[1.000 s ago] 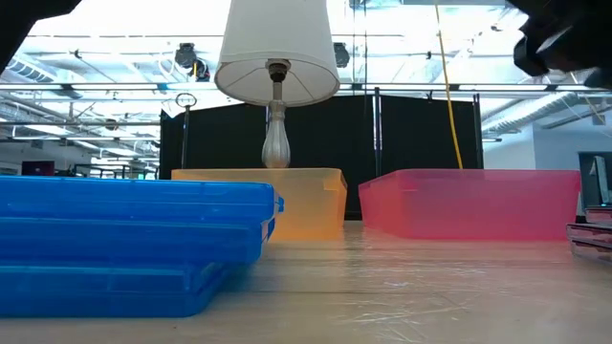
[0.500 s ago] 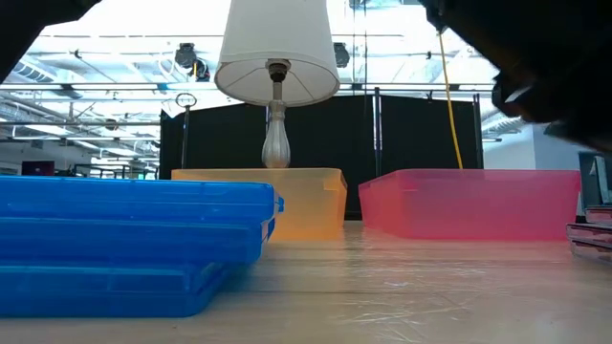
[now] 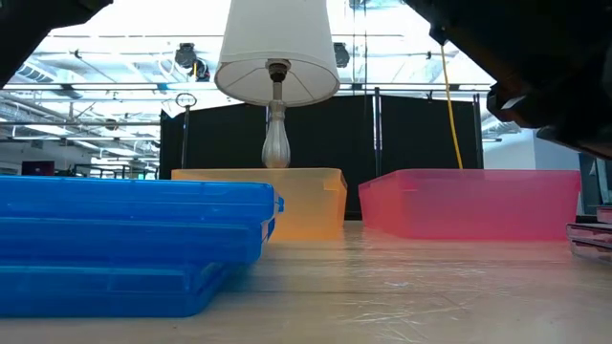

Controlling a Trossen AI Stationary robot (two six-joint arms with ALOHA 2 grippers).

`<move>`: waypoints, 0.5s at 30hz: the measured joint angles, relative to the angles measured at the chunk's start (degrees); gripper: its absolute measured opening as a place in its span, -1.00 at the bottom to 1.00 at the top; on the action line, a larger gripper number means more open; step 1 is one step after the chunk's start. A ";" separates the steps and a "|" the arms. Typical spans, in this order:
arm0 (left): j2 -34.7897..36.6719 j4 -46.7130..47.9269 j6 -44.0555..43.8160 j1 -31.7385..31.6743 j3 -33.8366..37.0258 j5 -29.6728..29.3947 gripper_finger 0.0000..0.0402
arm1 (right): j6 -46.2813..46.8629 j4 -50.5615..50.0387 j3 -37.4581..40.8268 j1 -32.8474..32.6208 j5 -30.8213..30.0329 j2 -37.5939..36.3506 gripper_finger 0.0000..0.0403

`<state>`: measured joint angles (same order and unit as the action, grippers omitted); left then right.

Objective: Pick & place jewel cases by type
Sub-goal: Put the black CD case into the red bin

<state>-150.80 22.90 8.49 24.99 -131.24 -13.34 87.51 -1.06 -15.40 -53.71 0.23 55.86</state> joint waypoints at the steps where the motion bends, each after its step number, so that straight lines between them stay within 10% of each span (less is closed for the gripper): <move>1: 0.00 -0.23 0.07 -0.02 0.00 0.00 -0.83 | -0.18 0.11 0.00 0.00 0.00 0.00 -0.15; 15: 0.00 -0.68 0.23 -0.22 0.00 -0.21 -0.83 | -4.59 3.66 0.00 0.00 0.01 -0.01 -0.38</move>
<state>-150.80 22.22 8.72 24.77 -131.24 -13.55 82.92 2.60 -15.40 -53.71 0.24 55.85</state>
